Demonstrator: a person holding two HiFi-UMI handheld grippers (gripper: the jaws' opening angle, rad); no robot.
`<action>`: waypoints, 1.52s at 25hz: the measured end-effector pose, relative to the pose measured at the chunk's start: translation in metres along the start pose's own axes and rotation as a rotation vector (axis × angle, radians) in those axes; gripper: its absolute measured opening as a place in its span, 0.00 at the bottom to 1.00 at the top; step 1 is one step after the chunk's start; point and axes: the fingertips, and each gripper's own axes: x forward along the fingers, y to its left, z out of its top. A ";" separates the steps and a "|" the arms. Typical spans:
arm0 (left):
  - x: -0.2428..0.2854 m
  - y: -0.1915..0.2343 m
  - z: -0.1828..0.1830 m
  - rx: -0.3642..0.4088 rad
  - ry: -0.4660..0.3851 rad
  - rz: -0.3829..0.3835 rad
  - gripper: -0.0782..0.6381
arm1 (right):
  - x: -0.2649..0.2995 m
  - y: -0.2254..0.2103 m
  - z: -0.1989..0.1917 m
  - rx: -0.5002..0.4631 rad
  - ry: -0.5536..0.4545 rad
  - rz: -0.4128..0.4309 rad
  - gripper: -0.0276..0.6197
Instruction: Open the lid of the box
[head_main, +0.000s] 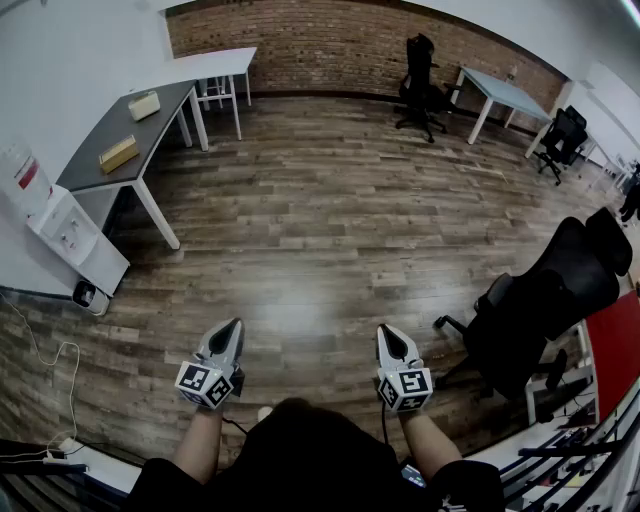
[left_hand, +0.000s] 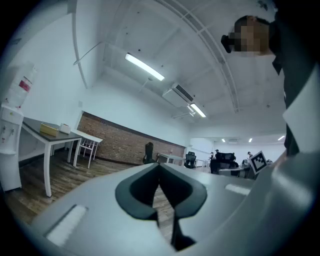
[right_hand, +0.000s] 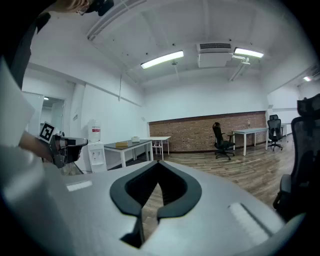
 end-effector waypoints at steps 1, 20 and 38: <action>-0.001 0.002 0.001 0.001 -0.003 0.003 0.11 | 0.000 0.001 0.002 -0.006 -0.003 0.003 0.05; -0.020 0.024 0.006 -0.026 -0.035 0.066 0.11 | 0.019 0.023 0.006 -0.040 0.023 0.063 0.05; -0.111 0.102 0.026 0.015 -0.082 0.264 0.11 | 0.094 0.125 0.022 -0.056 -0.001 0.256 0.05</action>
